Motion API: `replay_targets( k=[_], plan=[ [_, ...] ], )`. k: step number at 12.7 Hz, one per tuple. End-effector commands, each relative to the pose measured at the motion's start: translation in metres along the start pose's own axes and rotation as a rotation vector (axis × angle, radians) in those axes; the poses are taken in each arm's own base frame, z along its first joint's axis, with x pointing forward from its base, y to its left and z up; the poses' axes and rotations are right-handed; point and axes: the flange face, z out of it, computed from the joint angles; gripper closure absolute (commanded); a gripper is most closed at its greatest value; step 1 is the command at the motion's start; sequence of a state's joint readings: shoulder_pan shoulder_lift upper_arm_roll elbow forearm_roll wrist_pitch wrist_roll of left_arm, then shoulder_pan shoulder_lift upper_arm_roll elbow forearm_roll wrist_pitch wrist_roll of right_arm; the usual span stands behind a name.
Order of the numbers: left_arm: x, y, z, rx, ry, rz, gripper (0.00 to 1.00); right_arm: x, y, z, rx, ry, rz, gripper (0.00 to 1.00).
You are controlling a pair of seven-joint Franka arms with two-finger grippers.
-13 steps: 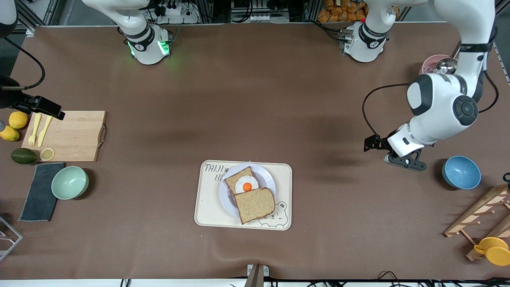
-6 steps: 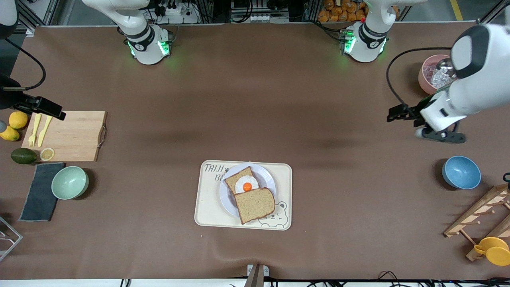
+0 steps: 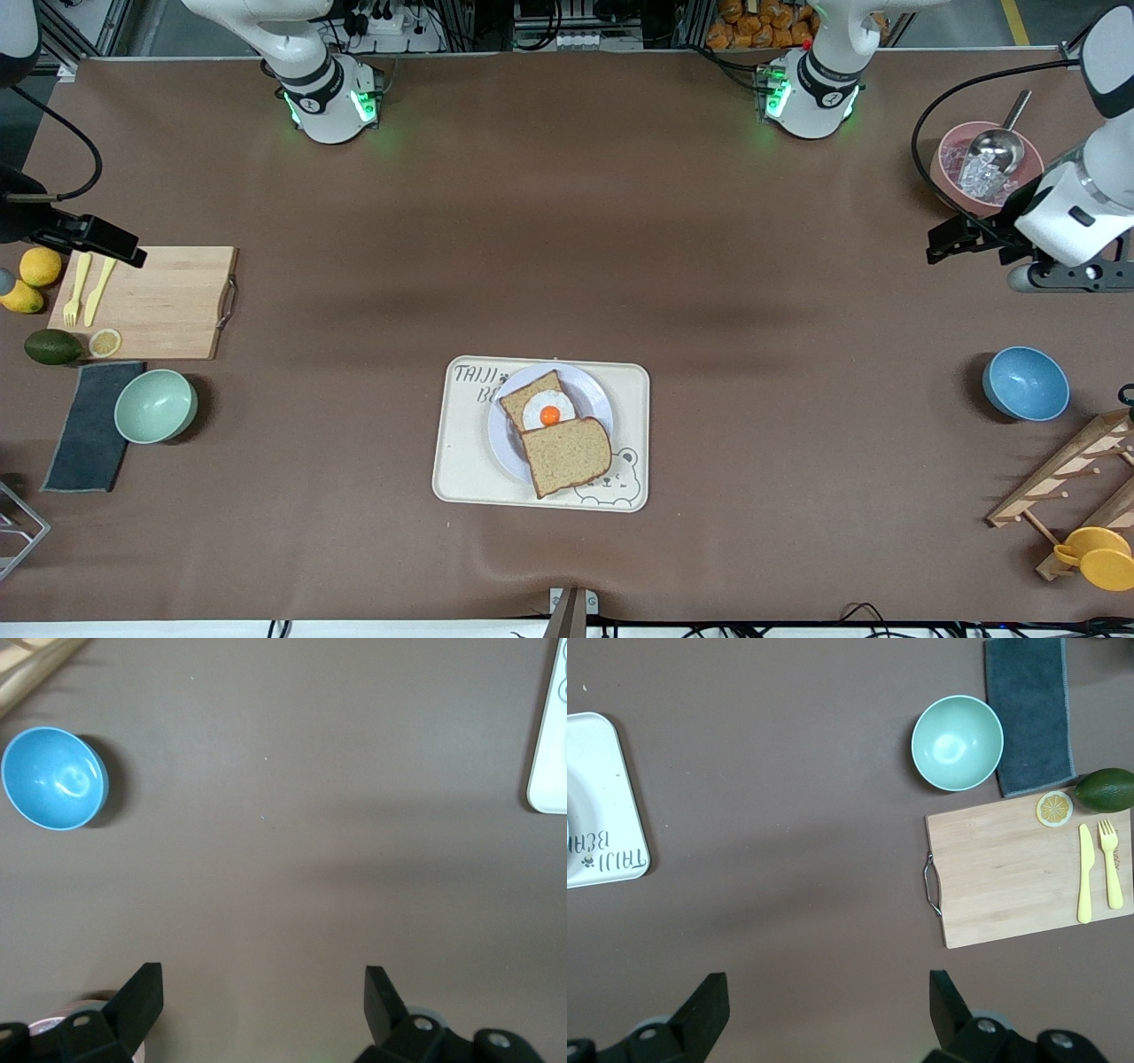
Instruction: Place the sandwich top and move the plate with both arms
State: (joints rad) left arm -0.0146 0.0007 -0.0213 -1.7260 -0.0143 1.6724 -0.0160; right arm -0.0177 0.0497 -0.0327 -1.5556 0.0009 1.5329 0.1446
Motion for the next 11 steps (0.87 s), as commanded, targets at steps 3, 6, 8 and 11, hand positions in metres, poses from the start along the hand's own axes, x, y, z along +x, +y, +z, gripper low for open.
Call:
replay_targets(
  k=[3,6,8,11],
  plan=[
    [0.007,0.003,-0.031,0.006,0.054,0.096,0.00,-0.001,0.001,-0.002,0.013,-0.006,0.007,0.00],
    [0.013,0.009,-0.037,0.002,0.070,0.096,0.00,-0.001,0.001,-0.002,0.013,-0.006,0.004,0.00],
    [0.014,0.010,-0.036,-0.002,0.067,0.098,0.00,-0.001,0.000,-0.002,0.013,-0.006,0.002,0.00],
    [0.014,0.012,-0.035,-0.003,0.062,0.098,0.00,-0.001,0.001,-0.002,0.013,-0.006,0.002,0.00]
  ],
)
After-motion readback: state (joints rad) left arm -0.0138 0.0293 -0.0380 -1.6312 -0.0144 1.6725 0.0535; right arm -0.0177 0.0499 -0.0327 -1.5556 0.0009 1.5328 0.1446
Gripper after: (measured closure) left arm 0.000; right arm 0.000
